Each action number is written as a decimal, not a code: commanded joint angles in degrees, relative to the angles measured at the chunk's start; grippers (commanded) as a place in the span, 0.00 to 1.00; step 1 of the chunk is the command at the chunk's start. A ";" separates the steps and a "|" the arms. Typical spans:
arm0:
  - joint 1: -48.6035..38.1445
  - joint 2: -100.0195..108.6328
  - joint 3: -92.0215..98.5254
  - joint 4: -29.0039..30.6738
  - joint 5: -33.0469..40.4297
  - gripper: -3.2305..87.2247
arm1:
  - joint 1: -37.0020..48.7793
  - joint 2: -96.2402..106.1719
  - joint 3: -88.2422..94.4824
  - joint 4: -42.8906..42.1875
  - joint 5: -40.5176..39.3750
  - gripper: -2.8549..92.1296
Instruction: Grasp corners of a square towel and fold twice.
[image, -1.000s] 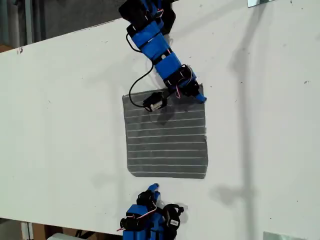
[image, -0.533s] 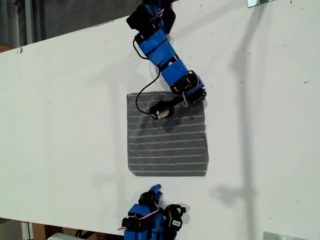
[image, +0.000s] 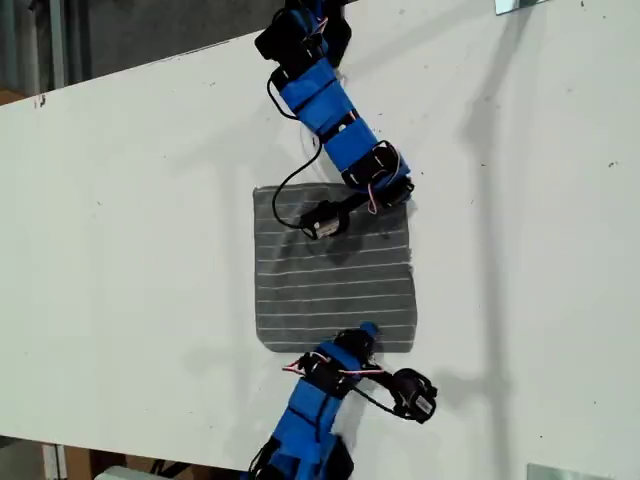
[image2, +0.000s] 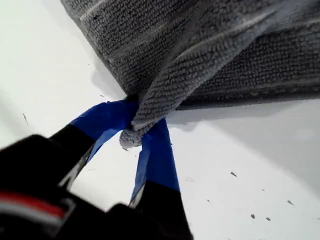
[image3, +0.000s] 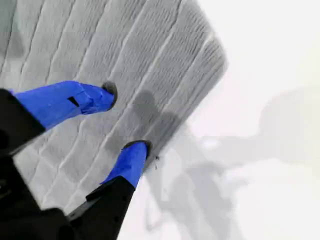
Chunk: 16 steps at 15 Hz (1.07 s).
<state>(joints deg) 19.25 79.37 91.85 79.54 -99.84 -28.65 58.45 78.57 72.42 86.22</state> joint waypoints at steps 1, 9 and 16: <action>3.08 -3.69 -7.12 -0.62 -2.20 0.25 | -1.49 -0.09 1.05 1.14 0.53 0.03; 9.40 -7.56 -5.62 -4.39 -8.44 0.25 | -1.85 -0.18 1.05 0.79 0.53 0.03; 12.57 -12.04 -1.49 -13.62 -12.13 0.24 | -2.02 0.00 0.62 0.79 0.44 0.03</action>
<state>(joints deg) 30.76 67.85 90.26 69.35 -112.59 -29.09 58.45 78.84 72.69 86.22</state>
